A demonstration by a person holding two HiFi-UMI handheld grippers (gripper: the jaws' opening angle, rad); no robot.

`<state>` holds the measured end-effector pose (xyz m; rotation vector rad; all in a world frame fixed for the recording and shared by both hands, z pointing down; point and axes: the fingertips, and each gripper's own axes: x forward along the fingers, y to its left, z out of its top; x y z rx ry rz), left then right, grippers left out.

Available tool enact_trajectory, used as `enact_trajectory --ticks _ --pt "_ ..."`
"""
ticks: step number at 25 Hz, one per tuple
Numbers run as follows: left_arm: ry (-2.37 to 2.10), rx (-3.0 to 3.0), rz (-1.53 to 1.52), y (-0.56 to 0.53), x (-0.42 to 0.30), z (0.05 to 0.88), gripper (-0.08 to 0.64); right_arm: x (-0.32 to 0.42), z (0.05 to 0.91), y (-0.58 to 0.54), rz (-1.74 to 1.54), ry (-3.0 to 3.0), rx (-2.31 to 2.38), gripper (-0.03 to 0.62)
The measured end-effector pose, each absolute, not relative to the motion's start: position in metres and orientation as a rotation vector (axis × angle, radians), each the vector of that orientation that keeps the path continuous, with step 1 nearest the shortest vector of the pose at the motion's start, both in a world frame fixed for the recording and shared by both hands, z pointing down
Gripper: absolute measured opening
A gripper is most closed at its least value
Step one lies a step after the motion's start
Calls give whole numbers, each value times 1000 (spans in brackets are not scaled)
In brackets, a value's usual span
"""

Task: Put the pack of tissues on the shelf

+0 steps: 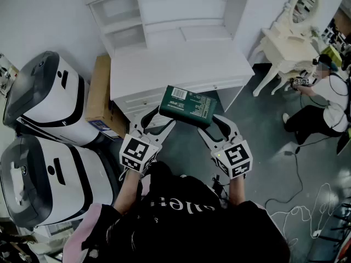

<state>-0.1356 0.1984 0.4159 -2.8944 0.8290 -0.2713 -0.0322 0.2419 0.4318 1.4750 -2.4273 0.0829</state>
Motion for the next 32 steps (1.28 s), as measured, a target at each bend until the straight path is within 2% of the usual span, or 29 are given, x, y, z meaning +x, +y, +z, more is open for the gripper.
enact_trajectory --ticks 20,32 --pt "692 -2919 -313 195 -97 419 245 1 441 248 130 -2375 1614 235" --pt "644 -2976 -285 72 -59 451 245 36 467 130 171 -2311 1628 235"
